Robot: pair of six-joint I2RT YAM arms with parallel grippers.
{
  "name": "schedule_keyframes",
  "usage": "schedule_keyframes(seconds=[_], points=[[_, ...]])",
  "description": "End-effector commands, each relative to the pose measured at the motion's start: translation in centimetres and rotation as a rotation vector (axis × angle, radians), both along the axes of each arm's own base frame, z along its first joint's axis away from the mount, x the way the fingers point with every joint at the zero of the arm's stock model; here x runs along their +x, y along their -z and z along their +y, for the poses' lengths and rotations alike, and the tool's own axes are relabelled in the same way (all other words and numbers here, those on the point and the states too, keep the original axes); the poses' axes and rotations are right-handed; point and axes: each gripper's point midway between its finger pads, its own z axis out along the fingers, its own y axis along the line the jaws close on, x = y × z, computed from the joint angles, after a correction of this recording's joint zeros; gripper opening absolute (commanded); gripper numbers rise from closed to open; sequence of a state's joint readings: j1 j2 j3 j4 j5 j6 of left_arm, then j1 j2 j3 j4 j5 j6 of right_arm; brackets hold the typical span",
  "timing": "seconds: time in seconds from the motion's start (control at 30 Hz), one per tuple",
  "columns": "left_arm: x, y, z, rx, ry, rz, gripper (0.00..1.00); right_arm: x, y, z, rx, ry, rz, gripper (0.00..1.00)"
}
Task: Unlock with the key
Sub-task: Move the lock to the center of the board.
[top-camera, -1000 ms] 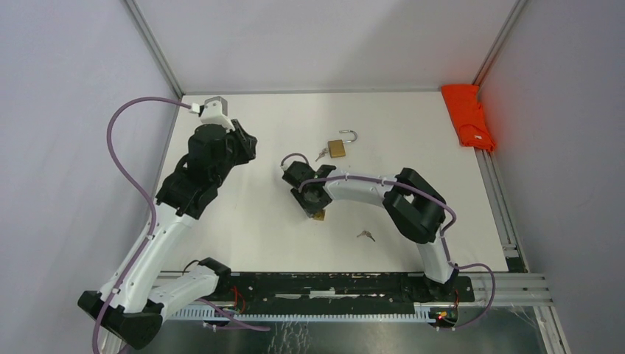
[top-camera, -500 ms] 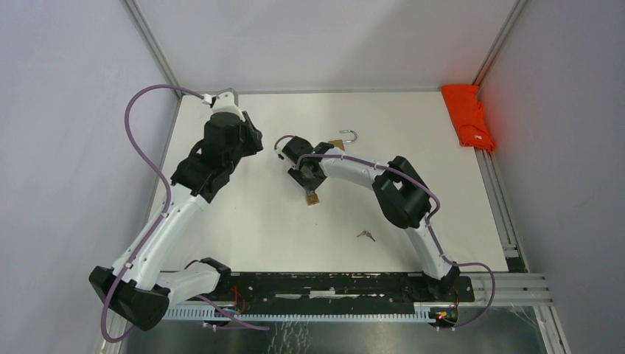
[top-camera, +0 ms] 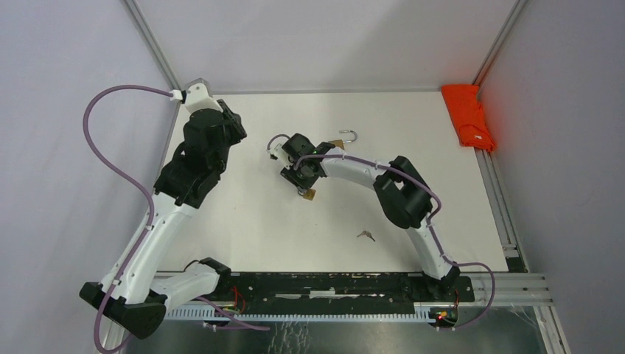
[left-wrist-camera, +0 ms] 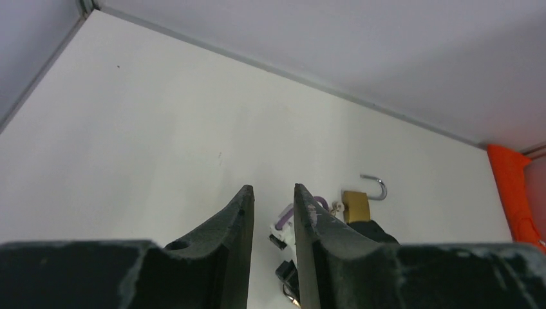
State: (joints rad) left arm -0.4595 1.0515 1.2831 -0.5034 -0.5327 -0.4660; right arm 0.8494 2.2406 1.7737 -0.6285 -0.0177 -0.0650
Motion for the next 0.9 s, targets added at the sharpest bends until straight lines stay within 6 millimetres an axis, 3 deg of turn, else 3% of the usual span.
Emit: schedule_keyframes(seconds=[0.0, 0.07, 0.13, 0.2, 0.27, 0.4, 0.5, 0.67, 0.87], points=[[0.1, -2.4, 1.0, -0.006, -0.046, -0.068, 0.36, 2.3, -8.1, 1.0, 0.163, 0.064, -0.210, 0.47], [0.1, -2.1, 0.9, -0.006, -0.044, -0.061, 0.36, 2.1, -10.0, 0.1, 0.184, 0.091, -0.242, 0.48], [0.1, -2.0, 0.7, -0.010, -0.032, -0.058, 0.36, 1.2, -10.6, -1.0, 0.172, 0.100, -0.237, 0.43], [0.1, -2.1, 0.6, -0.015, -0.026, -0.059, 0.36, -0.5, -10.2, -1.9, 0.162, 0.075, -0.184, 0.26], [0.2, -2.1, 0.3, -0.022, -0.015, -0.063, 0.36, -2.6, -8.9, -2.6, 0.170, 0.057, -0.126, 0.00], [0.5, -2.0, -0.4, -0.034, 0.013, -0.068, 0.35, -7.2, -5.8, -1.7, 0.230, 0.003, 0.013, 0.00], [0.7, -2.0, -0.9, -0.041, 0.035, -0.058, 0.33, -8.6, -3.7, -0.7, 0.213, -0.026, 0.083, 0.00], [0.5, -1.9, -1.2, -0.048, 0.050, -0.056, 0.33, -8.3, -1.8, 0.6, 0.185, -0.026, 0.115, 0.00], [0.2, -1.6, -1.1, -0.048, 0.054, -0.050, 0.33, -5.9, -0.5, 0.2, 0.120, 0.012, 0.086, 0.00]])
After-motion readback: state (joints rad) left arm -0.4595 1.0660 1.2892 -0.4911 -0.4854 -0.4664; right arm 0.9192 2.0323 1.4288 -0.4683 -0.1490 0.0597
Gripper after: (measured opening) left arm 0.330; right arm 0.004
